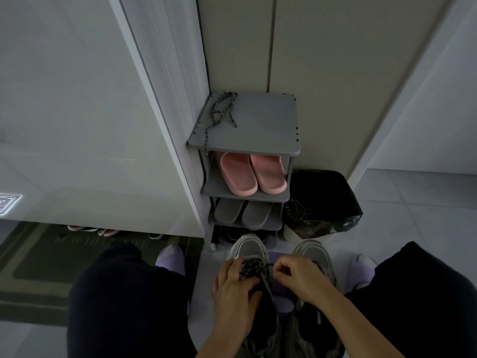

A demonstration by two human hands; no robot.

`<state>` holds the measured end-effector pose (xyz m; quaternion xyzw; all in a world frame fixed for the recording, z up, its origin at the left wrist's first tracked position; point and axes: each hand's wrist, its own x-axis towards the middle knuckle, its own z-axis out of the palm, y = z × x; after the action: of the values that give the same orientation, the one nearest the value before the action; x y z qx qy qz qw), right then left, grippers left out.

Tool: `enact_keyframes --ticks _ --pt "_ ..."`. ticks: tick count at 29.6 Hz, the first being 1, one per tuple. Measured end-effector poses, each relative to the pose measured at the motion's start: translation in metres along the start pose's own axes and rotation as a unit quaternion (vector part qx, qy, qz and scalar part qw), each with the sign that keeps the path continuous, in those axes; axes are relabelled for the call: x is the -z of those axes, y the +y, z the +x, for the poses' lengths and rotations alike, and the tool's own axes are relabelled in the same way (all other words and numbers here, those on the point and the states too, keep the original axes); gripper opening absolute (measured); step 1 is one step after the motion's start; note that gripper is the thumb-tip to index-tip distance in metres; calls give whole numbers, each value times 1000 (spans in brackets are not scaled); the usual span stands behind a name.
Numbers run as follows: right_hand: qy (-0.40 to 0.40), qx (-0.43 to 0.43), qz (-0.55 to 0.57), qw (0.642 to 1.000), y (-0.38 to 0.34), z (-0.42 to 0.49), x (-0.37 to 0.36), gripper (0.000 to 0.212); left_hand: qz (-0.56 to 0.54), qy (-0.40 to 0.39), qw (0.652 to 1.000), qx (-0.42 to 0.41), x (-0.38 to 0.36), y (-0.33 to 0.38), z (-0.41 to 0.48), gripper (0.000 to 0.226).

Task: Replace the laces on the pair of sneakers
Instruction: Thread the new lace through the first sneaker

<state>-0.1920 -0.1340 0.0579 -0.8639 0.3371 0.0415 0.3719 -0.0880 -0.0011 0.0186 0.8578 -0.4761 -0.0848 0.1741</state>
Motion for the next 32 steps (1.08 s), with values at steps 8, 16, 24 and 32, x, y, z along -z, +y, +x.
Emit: enact_keyframes --ticks 8,16,24,32 --pt "-33 47 -69 996 3 6 3 15 -89 20 996 -6 -16 -1 9 29" --pt "-50 39 -31 997 -4 8 -8 10 -126 60 989 -55 -16 -5 22 14" --pt "-23 31 -97 995 -13 -3 -13 36 -230 -27 973 12 -1 -13 24 10" --pt "-10 -35 -145 989 -31 -9 -17 27 -362 -71 926 78 12 -11 24 30"
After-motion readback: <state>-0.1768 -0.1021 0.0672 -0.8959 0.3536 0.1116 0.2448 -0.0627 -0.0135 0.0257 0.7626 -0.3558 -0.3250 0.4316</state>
